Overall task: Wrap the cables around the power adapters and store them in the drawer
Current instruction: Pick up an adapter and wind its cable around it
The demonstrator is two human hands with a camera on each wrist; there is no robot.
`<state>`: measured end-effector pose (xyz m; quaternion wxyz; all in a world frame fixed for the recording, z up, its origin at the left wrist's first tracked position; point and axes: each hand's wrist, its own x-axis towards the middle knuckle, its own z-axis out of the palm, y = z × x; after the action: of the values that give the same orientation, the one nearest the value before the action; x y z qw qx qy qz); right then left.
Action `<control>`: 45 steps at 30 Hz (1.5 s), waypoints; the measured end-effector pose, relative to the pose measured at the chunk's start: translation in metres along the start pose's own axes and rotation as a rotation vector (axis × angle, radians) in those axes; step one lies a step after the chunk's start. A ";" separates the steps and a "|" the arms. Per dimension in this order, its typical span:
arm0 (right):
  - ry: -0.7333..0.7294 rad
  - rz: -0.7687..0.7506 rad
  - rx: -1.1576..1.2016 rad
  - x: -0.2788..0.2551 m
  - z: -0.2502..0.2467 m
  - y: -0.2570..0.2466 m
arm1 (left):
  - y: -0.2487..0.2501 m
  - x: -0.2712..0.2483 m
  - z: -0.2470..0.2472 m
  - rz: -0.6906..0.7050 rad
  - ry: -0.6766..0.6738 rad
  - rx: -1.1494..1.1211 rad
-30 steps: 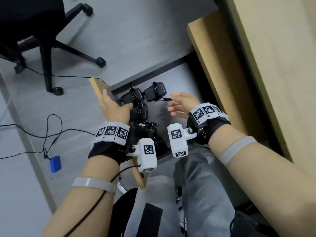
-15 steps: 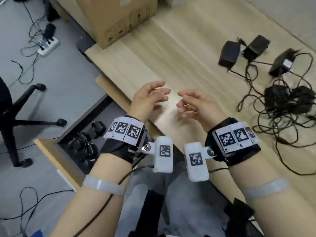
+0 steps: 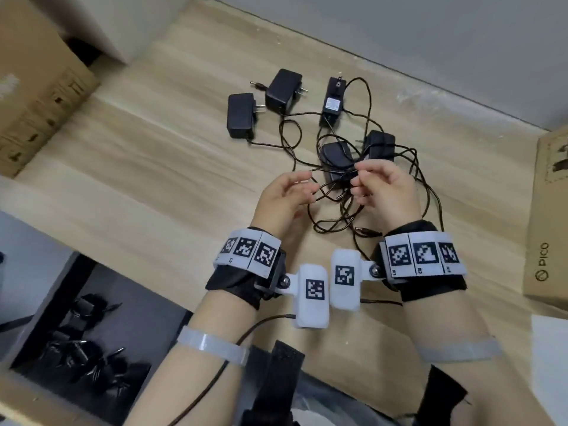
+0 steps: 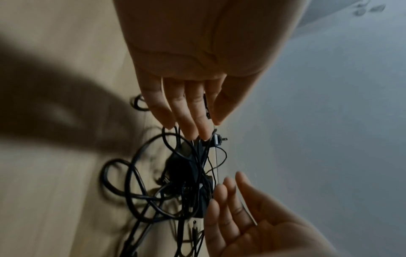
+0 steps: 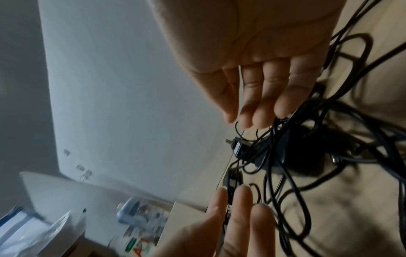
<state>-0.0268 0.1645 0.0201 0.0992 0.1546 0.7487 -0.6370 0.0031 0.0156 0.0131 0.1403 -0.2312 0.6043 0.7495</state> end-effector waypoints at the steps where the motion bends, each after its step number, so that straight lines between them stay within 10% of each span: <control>1: 0.011 0.014 0.005 0.006 -0.005 0.002 | -0.002 0.006 0.006 0.001 0.005 0.008; 13: -0.126 -0.133 -0.699 0.073 -0.001 0.013 | 0.011 0.102 0.024 0.034 -0.015 0.512; 17: -0.267 -0.181 -0.748 0.076 -0.004 0.011 | 0.019 0.113 0.031 0.081 -0.254 0.633; 28: -0.174 -0.227 -0.573 0.063 -0.003 0.023 | 0.034 0.113 0.039 0.054 -0.295 1.255; 45: -0.238 -0.171 -0.696 0.055 -0.021 0.029 | 0.035 0.088 0.014 0.037 -0.272 1.183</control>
<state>-0.0670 0.1947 -0.0227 0.1785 -0.0263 0.9137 -0.3642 -0.0916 0.0154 -0.0005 0.3080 -0.0055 0.8988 0.3118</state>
